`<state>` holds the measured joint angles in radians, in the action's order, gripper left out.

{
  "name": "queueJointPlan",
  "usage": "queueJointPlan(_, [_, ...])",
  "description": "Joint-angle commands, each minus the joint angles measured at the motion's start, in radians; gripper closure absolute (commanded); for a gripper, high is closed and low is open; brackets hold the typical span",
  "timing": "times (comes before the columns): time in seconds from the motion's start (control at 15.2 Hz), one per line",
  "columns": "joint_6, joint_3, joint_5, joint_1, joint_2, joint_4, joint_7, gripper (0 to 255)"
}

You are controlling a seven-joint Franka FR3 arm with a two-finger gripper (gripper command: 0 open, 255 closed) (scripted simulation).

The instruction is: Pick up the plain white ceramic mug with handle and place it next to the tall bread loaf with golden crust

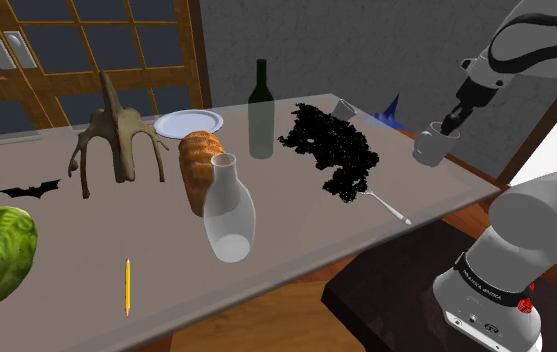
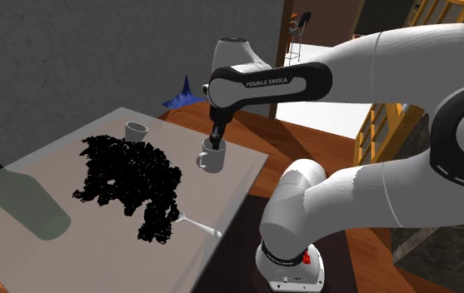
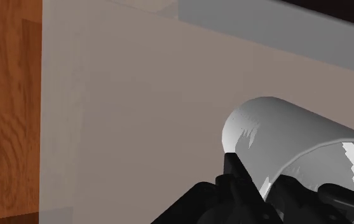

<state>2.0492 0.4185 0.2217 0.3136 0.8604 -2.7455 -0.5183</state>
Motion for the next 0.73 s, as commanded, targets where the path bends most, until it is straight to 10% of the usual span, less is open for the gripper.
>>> queueJointPlan(0.0, [-0.028, -0.006, -0.006, -0.003, 0.004, 0.024, 0.001, 255])
queueJointPlan(0.66, [-0.165, -0.042, -0.036, -0.018, 0.018, 0.149, 0.009, 255])
